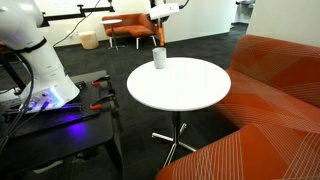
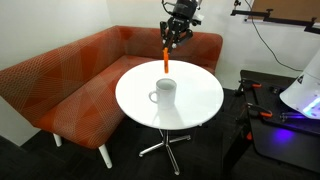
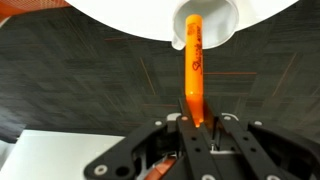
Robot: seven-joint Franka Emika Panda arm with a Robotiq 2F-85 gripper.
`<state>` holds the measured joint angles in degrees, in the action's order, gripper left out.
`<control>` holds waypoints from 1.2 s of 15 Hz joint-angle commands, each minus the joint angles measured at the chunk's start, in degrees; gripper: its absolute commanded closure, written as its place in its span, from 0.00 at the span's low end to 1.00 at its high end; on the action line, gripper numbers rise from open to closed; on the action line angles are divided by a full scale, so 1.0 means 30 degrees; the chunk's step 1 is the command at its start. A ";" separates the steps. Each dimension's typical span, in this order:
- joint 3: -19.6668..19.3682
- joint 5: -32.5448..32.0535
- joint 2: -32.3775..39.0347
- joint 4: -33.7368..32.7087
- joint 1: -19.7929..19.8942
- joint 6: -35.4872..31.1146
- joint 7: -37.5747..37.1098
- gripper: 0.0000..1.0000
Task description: Put the orange marker from the white cup on the table
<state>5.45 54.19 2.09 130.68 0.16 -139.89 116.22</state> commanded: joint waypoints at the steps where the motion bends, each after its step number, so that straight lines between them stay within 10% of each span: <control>1: -0.0675 0.1058 -0.1089 0.0749 -0.0013 -0.1790 0.0650 0.95; 10: -0.2233 -0.0881 -0.0395 0.1074 0.0754 -0.6355 -0.2387 0.95; 18: -0.3175 -0.9629 0.0255 0.0674 0.1267 -0.4863 -1.2906 0.95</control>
<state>-3.66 32.92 2.64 133.88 3.25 -157.34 87.06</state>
